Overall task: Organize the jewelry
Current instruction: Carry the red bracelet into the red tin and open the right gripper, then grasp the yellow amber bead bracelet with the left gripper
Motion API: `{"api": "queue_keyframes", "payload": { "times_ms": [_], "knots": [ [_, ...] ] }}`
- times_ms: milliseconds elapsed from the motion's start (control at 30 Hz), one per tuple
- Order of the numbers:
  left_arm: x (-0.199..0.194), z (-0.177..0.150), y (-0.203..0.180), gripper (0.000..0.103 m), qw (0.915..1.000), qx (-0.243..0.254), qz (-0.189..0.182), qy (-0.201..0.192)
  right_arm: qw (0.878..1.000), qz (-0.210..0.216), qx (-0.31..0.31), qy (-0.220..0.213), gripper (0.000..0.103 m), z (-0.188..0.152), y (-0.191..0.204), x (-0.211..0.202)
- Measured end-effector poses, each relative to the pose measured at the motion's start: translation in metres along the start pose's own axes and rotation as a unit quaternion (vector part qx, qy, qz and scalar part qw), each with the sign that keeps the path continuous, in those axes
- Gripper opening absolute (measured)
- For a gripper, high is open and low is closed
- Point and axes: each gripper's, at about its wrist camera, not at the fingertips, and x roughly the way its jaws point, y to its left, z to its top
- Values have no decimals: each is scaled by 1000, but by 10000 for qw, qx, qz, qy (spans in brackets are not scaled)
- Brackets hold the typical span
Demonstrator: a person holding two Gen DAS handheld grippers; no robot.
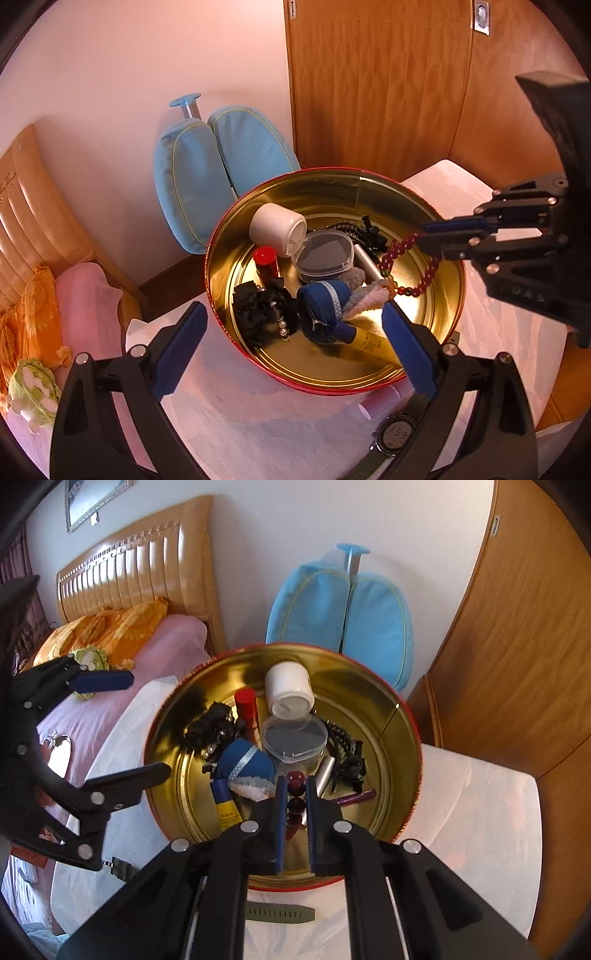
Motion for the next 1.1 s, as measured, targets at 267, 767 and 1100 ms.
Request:
{"api": "queue_keyframes", "payload": {
  "times_ms": [267,767,1100],
  "knots": [
    [3,-10,15,93,9996,-224,-168,-24,9993,-276,-62,254,50,-15,9,16],
    [-38,-44,-20,93,10000,-27,-13,-25,9987,-402,-155,-282,95,-43,14,-43],
    [-68,-136,-67,93,9980,-339,109,513,9986,-42,-524,92,96,-123,35,-59]
  ]
}}
